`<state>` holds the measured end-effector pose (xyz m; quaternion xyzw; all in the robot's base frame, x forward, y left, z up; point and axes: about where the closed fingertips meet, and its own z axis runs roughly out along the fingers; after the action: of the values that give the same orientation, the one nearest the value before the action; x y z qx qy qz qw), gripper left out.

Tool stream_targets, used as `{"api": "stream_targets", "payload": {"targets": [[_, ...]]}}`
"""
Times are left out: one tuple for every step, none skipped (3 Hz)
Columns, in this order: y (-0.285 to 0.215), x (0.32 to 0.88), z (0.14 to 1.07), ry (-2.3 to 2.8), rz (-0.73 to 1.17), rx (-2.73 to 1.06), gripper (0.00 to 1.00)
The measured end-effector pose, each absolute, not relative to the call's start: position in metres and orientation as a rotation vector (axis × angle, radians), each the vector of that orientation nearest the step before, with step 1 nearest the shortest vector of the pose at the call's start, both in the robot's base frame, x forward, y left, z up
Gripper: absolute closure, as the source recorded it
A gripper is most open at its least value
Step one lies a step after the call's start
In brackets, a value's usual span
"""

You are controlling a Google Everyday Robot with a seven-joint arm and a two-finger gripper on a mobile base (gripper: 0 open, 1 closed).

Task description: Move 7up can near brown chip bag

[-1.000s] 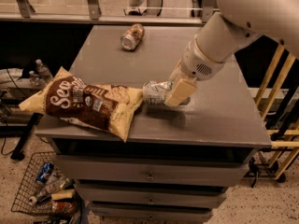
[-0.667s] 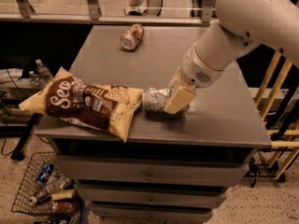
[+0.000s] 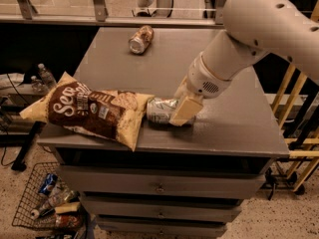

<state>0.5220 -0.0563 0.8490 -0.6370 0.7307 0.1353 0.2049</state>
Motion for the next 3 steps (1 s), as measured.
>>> {"api": "stream_targets", "payload": {"targets": [[-0.0555,0.5213,0.8494,2.036,0.376,-1.778,0.59],[-0.0547,0.5206,0.8498,2.035,0.374,-1.781,0.36],[-0.0538,0.5198,0.8502,2.033,0.373,-1.783,0.13]]}}
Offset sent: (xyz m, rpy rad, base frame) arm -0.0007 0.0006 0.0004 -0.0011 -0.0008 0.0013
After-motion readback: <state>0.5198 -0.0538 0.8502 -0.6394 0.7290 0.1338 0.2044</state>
